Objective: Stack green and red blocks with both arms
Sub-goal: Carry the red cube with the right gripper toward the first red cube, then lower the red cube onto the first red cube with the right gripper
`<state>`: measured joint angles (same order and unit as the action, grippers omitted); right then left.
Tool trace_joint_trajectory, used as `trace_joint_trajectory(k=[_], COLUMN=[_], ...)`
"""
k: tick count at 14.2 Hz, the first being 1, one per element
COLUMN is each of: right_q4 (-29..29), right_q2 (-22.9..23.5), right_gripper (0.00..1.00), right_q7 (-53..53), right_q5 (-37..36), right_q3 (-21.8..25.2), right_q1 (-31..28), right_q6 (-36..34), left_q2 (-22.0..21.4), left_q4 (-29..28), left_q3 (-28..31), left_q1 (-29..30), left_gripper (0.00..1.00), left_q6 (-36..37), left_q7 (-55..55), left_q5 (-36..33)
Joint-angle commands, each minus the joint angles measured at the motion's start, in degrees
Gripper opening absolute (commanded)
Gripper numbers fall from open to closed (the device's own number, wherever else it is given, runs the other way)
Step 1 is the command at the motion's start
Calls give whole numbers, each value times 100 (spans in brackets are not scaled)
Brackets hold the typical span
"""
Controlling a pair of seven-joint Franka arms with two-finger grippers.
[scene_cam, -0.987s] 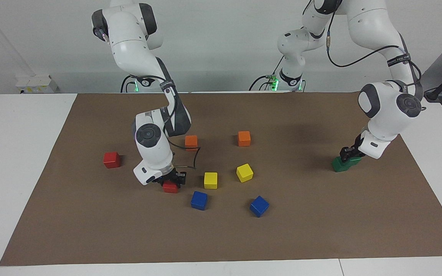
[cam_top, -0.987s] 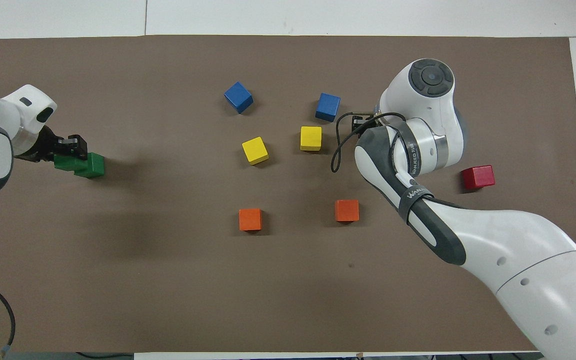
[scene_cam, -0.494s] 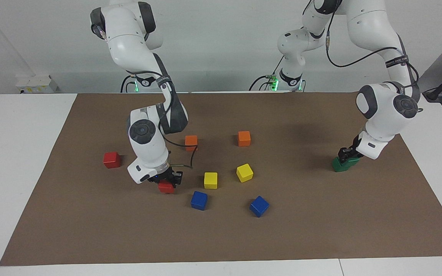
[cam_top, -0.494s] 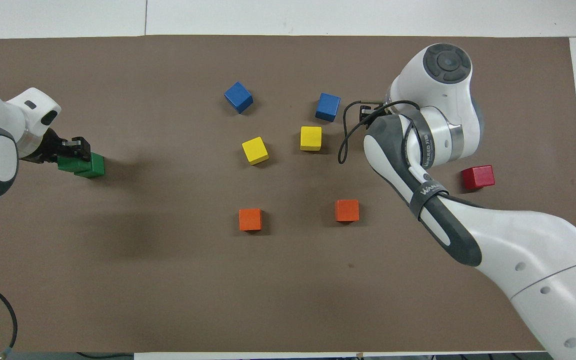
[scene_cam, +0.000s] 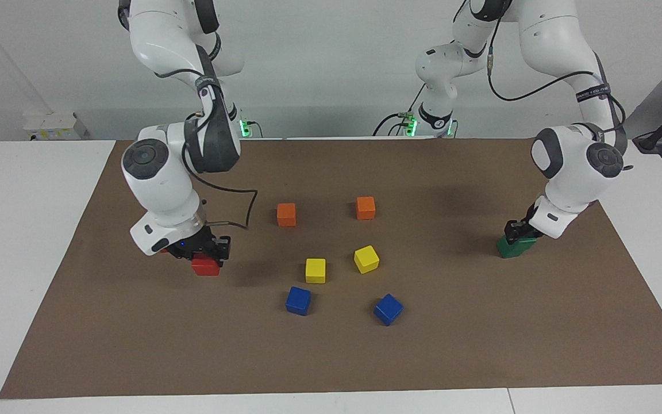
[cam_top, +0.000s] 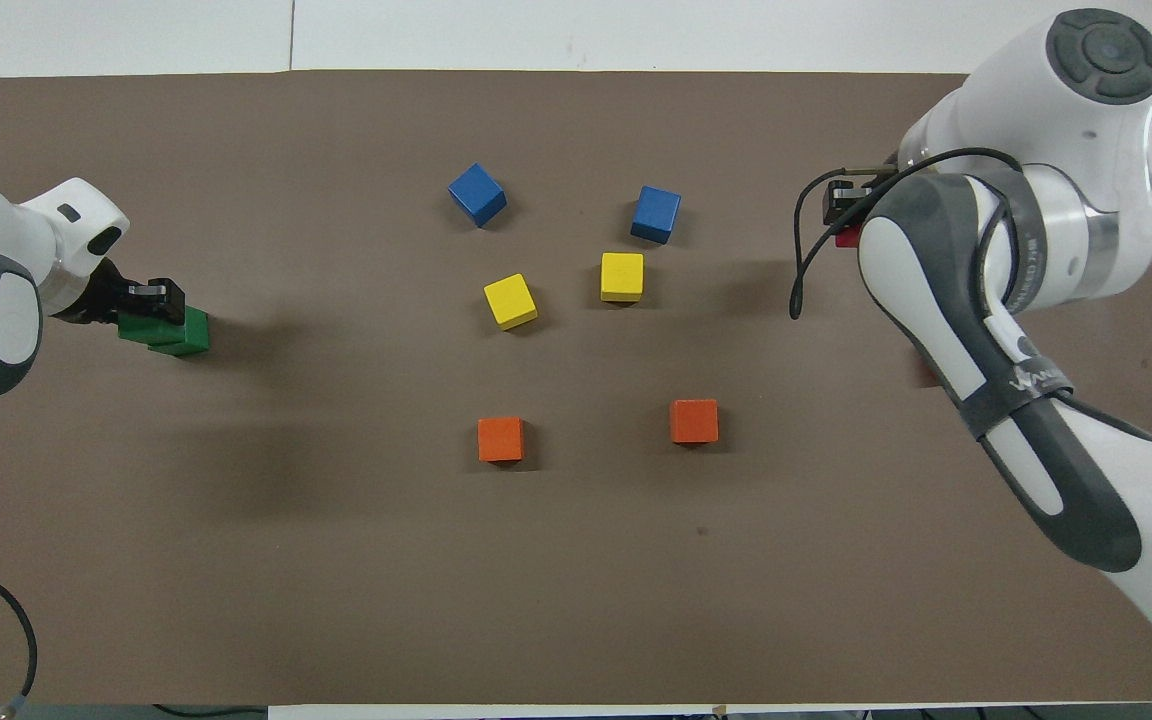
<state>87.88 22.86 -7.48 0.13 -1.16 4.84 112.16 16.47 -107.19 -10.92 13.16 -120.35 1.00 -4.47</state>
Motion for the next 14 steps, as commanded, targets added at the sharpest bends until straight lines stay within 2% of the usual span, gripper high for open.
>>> trace_joint_trajectory(k=[1, 3, 8, 14], right_q4=[353, 449, 1598, 2557], right_q2=[-343, -492, -1300, -1855], right_gripper=[0, 0, 0, 0], right_q7=[702, 993, 1064, 1222], right_q5=[4, 4, -5, -5], right_q3=[-60, -60, -51, -60], right_q1=[-413, -554, -678, -1037], right_q6=[-132, -344, -82, 156], left_q2=[-206, -206, -232, -250], left_q4=[-232, -232, -302, -399], left_q3=[2, 2, 2, 2], left_q1=[64, 64, 64, 73], left_gripper=[0, 0, 0, 0], left_q6=[-50, -58, -111, -173], left_q7=[111, 93, 5, -12], left_q5=[-63, -63, -63, -63])
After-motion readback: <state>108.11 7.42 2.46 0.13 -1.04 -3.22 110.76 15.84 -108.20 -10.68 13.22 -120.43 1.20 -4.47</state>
